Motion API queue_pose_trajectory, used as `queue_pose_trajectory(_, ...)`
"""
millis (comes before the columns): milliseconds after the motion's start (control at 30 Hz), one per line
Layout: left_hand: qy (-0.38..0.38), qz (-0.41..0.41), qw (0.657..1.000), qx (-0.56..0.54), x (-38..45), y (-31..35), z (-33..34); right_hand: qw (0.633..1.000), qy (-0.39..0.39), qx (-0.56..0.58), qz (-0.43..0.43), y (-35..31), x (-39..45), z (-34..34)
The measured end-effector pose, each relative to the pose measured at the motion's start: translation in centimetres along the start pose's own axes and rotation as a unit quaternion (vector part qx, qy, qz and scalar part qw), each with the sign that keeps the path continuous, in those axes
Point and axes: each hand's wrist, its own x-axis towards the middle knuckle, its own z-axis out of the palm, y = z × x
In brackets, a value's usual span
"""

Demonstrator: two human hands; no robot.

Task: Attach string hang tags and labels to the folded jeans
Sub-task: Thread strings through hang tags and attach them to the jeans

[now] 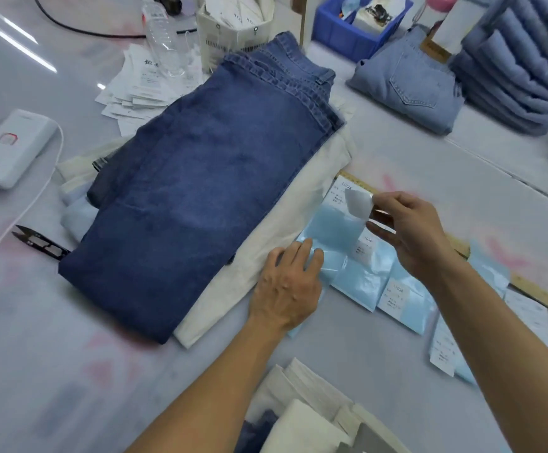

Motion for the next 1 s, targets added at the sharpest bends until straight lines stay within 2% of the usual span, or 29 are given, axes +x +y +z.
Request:
queue_pose_trajectory(133, -0.004, 0.042, 0.998, 0.052, -0.4, 0.0, -0.6, 0.996, 0.004, -0.024, -0.086, -3.9, -7.5, -4.2)
queue_pose_trajectory(267, -0.017, 0.094, 0.982, 0.160, -0.1, 0.9, -2.0, 0.988, 0.029, -0.059, -0.138, -5.8, -18.0, -10.9)
queue_pose_trajectory(333, -0.061, 0.104, 0.968, 0.220, 0.3, 1.7, -2.9, 0.985, 0.055, -0.057, -0.153, -5.8, -23.7, -14.9)
queue_pose_trajectory(400, -0.121, 0.079, 0.960, 0.240, 0.5, 2.5, -3.7, 0.980, 0.100, -0.035, -0.168, -4.8, -28.9, -18.9)
queue_pose_trajectory(500, -0.160, -0.034, 0.953, 0.255, 0.6, 3.8, -5.4, 0.969, 0.185, 0.009, -0.166, -2.4, -35.5, -24.2)
queue_pose_trajectory(567, -0.166, -0.090, 0.960, 0.208, 1.0, 6.5, -8.1, 0.957, 0.237, 0.041, -0.163, -0.5, -39.4, -26.6)
queue_pose_trajectory(633, -0.098, -0.109, 0.988, 0.057, 0.8, 11.2, -11.3, 0.933, 0.303, 0.049, -0.189, 1.2, -42.5, -27.8)
queue_pose_trajectory(667, -0.077, -0.119, 0.988, -0.060, 0.2, 14.3, -13.2, 0.911, 0.347, 0.028, -0.220, 1.9, -43.7, -28.0)
queue_pose_trajectory(733, -0.120, -0.104, 0.938, -0.310, -2.2, 22.0, -17.0, 0.839, 0.440, -0.099, -0.304, 3.0, -45.2, -27.9)
queue_pose_trajectory(833, -0.240, -0.032, 0.816, -0.525, -6.6, 33.7, -22.6, 0.708, 0.507, -0.322, -0.371, 4.0, -46.6, -27.5)
queue_pose_trajectory(900, -0.298, -0.011, 0.747, -0.595, -8.7, 39.5, -25.1, 0.675, 0.513, -0.375, -0.374, 4.1, -47.9, -28.2)
queue_pose_trajectory(1000, -0.328, -0.028, 0.696, -0.638, -10.4, 44.6, -26.8, 0.653, 0.486, -0.423, -0.397, 4.3, -50.1, -30.7)
